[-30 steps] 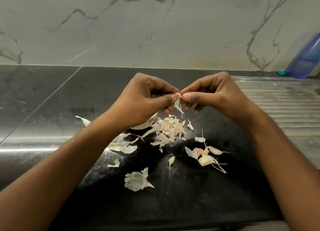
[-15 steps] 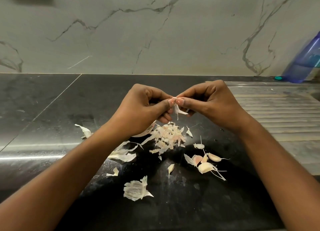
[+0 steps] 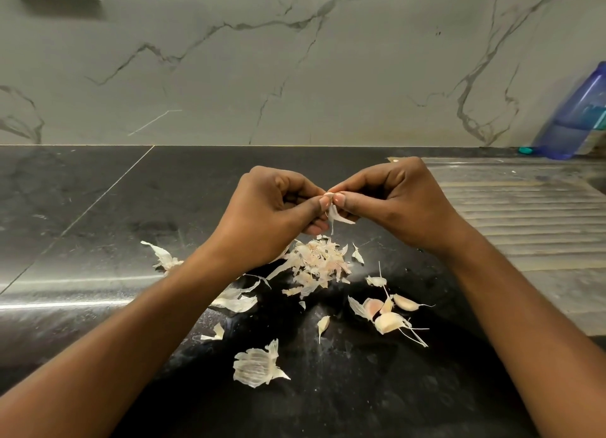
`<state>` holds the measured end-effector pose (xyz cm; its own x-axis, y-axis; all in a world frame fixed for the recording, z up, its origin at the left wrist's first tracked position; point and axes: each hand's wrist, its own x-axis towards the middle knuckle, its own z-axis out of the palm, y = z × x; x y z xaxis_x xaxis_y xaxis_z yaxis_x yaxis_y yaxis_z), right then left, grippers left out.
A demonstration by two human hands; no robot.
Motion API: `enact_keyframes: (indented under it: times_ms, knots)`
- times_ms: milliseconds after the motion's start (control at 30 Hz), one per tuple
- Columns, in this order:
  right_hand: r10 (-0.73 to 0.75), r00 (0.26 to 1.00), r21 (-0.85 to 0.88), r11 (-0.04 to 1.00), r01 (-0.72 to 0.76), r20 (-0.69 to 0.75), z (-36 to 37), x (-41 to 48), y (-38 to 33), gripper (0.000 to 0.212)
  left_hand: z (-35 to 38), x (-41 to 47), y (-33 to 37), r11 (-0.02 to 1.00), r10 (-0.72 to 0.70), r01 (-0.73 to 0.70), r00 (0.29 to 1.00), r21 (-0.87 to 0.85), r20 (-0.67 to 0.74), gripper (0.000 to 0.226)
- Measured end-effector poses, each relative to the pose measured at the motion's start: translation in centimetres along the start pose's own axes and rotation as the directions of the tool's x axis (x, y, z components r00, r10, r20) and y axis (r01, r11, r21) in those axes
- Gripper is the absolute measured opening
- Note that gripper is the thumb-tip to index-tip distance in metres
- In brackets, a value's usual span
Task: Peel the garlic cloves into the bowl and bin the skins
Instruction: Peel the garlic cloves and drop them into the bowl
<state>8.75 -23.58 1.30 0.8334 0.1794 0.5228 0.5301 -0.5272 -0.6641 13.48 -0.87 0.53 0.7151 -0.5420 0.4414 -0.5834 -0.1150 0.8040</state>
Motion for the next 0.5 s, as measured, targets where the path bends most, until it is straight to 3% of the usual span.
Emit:
enact_keyframes:
  times_ms: [500]
  knots:
    - [-0.175,0.974,-0.268,0.955,0.131,-0.147,2.0,0.0,-0.3,0.014,0.6,-0.2,0.1,0.998,-0.020,0.017,0.999,-0.068,-0.046,0.012]
